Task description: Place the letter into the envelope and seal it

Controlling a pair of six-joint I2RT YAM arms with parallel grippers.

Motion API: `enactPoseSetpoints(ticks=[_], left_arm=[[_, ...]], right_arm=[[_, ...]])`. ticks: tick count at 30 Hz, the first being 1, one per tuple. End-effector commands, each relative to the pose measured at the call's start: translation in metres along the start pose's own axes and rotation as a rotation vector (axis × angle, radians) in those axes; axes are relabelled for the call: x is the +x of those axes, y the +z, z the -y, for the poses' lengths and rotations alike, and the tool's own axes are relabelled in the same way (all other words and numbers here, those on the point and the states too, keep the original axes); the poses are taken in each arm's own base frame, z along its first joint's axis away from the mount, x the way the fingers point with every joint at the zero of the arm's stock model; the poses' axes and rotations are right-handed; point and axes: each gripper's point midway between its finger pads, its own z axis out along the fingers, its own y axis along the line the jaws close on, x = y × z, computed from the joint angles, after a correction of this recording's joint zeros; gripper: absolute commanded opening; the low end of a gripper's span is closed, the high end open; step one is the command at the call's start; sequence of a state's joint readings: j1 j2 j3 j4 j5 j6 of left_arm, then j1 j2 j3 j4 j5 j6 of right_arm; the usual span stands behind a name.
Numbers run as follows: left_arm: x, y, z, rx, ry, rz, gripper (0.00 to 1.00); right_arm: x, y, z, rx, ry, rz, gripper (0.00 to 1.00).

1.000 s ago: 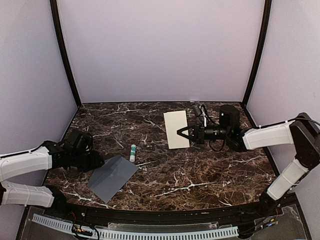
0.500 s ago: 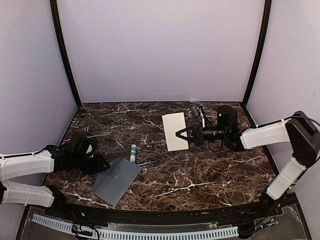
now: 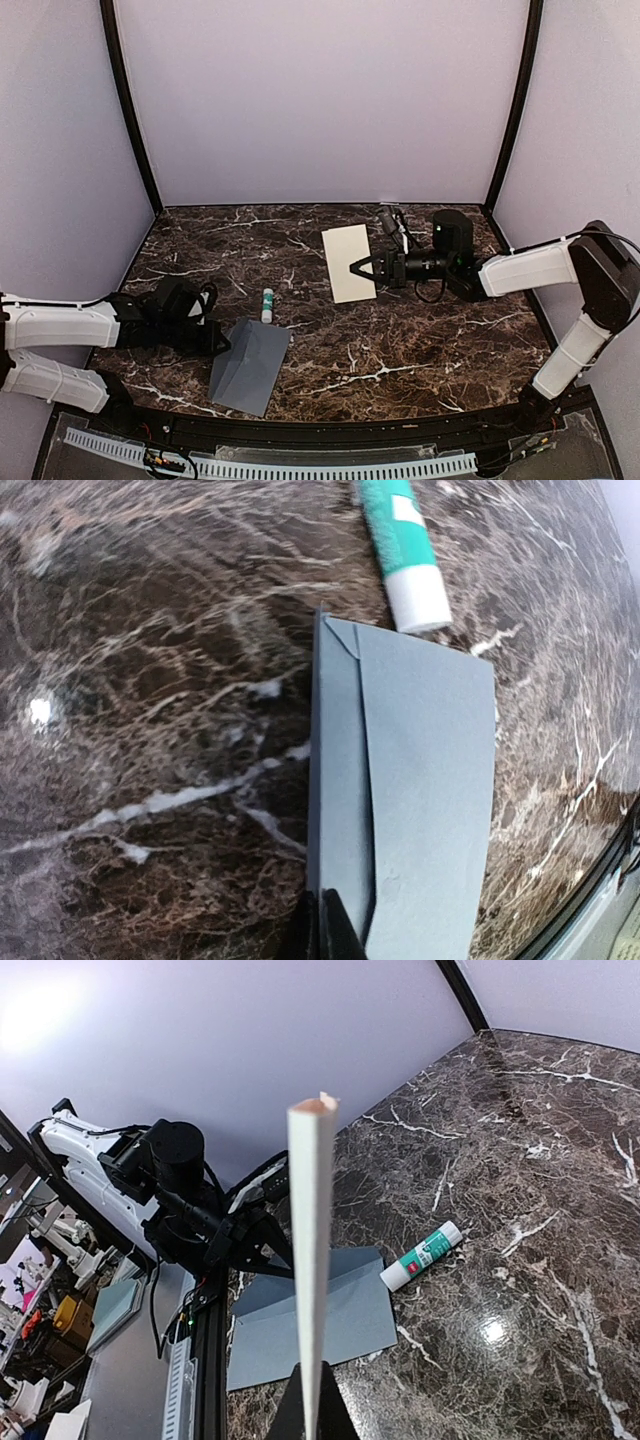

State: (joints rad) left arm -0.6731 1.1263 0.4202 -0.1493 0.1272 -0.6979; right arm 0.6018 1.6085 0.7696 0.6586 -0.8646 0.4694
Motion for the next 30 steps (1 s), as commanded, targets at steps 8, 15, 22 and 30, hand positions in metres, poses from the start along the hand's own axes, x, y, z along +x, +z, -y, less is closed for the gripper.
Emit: enactPoseSetpoints(ticks=[8, 15, 22, 30], left_arm=[[-0.025, -0.038, 0.048, 0.096, 0.129, 0.093, 0.00], [-0.032, -0.064, 0.073, 0.190, 0.189, 0.116, 0.00], [-0.046, -0.078, 0.091, 0.223, 0.241, 0.140, 0.00], [-0.061, -0.091, 0.114, 0.260, 0.298, 0.151, 0.00]], right_arm=[[-0.014, 0.003, -0.011, -0.055, -0.037, 0.014, 0.00], [-0.016, 0.005, -0.026, -0.124, -0.103, 0.021, 0.00], [-0.025, 0.004, -0.045, -0.218, -0.259, 0.047, 0.00], [-0.037, 0.009, -0.048, -0.246, -0.445, 0.076, 0.00]])
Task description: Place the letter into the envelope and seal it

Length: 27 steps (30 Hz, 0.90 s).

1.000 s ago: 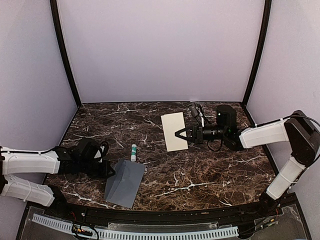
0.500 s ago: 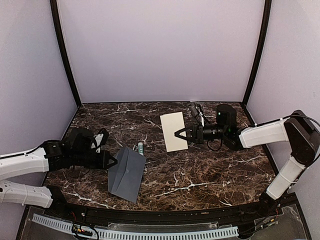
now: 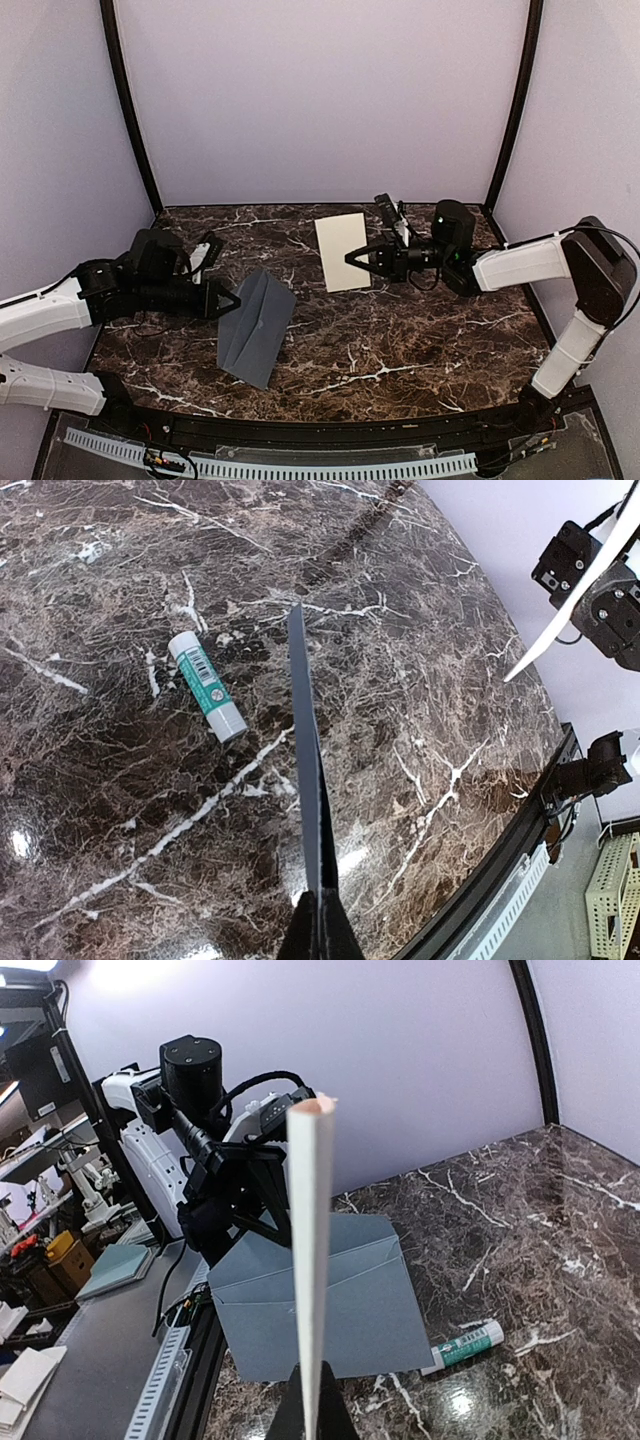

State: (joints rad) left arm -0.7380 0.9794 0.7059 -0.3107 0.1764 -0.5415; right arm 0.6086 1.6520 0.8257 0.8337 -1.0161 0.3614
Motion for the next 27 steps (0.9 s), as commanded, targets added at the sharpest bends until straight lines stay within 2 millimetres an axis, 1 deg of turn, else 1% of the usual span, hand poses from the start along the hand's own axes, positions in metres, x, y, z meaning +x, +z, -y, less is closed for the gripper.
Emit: enactPoseSetpoints(ticks=[1, 5, 8, 12, 17, 19, 21, 24, 27], left_arm=[[-0.010, -0.005, 0.016, 0.037, 0.059, -0.010, 0.00], [-0.021, -0.004, 0.020, 0.030, 0.082, -0.008, 0.00], [-0.029, -0.004, 0.029, 0.051, 0.099, -0.004, 0.00], [-0.037, -0.002, 0.036, 0.064, 0.116, -0.009, 0.00], [-0.044, -0.001, 0.047, 0.093, 0.138, -0.032, 0.00], [-0.046, 0.000, 0.052, 0.107, 0.146, -0.045, 0.00], [-0.047, 0.002, 0.056, 0.121, 0.155, -0.059, 0.00], [-0.045, 0.009, 0.059, 0.126, 0.170, -0.087, 0.00], [-0.048, 0.012, 0.065, 0.138, 0.181, -0.095, 0.00]], right_arm=[[-0.017, 0.007, -0.010, -0.074, -0.210, 0.024, 0.00], [-0.023, 0.010, -0.018, -0.151, -0.317, 0.018, 0.00], [-0.025, 0.012, -0.024, -0.210, -0.378, 0.005, 0.00], [-0.018, 0.009, -0.038, -0.325, -0.480, -0.022, 0.00], [-0.010, 0.004, -0.050, -0.412, -0.626, -0.036, 0.00], [-0.017, 0.006, -0.052, -0.412, -0.667, -0.043, 0.00], [-0.020, 0.011, -0.050, -0.388, -0.687, -0.076, 0.00], [-0.017, 0.018, -0.052, -0.374, -0.709, -0.147, 0.00], [-0.016, 0.020, -0.059, -0.368, -0.771, -0.190, 0.00]])
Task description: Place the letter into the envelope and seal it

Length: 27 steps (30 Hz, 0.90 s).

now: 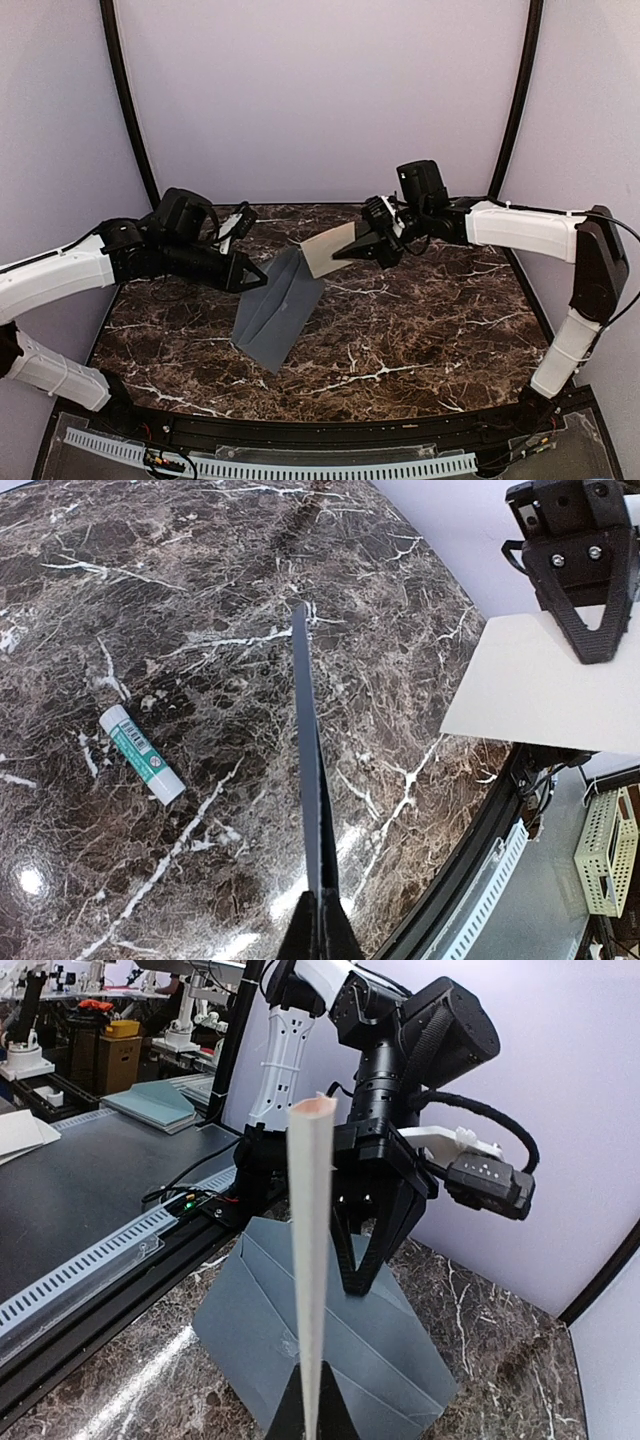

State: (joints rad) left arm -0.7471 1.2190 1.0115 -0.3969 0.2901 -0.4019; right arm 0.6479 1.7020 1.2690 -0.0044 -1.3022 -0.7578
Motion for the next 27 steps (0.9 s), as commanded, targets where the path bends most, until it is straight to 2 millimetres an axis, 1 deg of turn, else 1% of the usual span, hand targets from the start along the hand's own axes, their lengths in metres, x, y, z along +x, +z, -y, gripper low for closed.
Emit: enactPoseSetpoints(ticks=[1, 6, 18, 23, 27], left_arm=[[-0.004, 0.002, 0.014, 0.041, 0.040, -0.025, 0.00], [-0.007, 0.009, 0.025, 0.090, 0.042, -0.022, 0.00], [-0.006, 0.023, 0.039, 0.111, 0.058, -0.076, 0.00], [-0.008, 0.026, 0.050, 0.132, 0.074, -0.089, 0.00], [-0.008, 0.028, 0.054, 0.136, 0.083, -0.108, 0.00]], right_arm=[[-0.001, 0.007, -0.022, -0.039, -0.083, -0.099, 0.00], [0.002, 0.010, -0.022, -0.029, -0.145, -0.143, 0.00], [0.001, 0.033, -0.026, -0.063, -0.251, -0.212, 0.00], [0.007, 0.037, -0.023, -0.050, -0.277, -0.259, 0.00], [0.009, 0.040, -0.022, -0.045, -0.299, -0.278, 0.00]])
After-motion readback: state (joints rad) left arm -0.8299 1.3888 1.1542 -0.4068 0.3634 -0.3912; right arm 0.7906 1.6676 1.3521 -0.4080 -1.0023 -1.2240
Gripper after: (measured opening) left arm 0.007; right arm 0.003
